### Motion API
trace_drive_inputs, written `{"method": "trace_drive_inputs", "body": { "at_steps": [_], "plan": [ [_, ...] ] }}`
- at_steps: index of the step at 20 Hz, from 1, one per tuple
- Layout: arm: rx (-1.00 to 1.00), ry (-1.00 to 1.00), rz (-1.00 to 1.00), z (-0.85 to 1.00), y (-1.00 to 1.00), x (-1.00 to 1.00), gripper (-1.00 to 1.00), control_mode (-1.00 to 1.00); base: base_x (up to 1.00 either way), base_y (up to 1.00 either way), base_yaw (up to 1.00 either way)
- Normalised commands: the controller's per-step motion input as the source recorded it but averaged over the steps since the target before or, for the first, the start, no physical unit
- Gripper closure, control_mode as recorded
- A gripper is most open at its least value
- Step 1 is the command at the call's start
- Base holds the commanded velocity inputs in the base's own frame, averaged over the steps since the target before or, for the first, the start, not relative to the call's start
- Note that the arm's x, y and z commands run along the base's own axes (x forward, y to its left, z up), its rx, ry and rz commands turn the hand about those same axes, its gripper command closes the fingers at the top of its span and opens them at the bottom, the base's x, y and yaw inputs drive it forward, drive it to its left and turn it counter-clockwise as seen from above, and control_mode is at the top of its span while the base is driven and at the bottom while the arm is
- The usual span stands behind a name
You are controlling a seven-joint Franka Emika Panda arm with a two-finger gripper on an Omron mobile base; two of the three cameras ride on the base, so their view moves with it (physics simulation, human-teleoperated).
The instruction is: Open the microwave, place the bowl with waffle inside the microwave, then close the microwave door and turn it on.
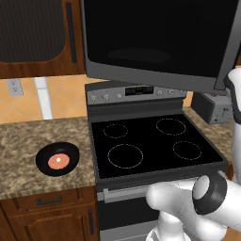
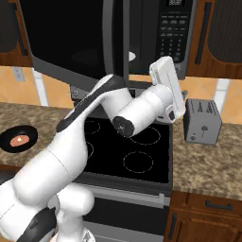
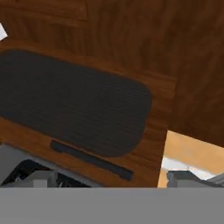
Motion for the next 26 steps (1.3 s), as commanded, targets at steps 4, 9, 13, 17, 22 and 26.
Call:
{"method": "trace_drive_inputs", "body": {
  "at_steps": [4,9,13,17,22,26],
  "plan": [
    [0.49,0.39,0.24,0.38,-0.35,0.25,-1.00,-1.00,0.00,0.00,0.00],
    [0.31,0.28,0.58,-0.01,0.02,0.05,-1.00,-1.00,0.00,0.00,0.00],
    [0.24,0.10,0.80,-0.15,0.17,-0.37,-1.00,-1.00,0.00,0.00,0.00],
    [0.20,0.04,0.75,-0.55,0.51,0.06,-1.00,-1.00,0.00,0.00,0.00],
    [0.08,0.00,0.58,-0.48,0.88,0.51,-1.00,-1.00,0.00,0.00,0.00],
    [-0.01,0.00,0.48,-0.29,1.00,0.03,-1.00,-1.00,0.00,0.00,0.00]
  ]
}}
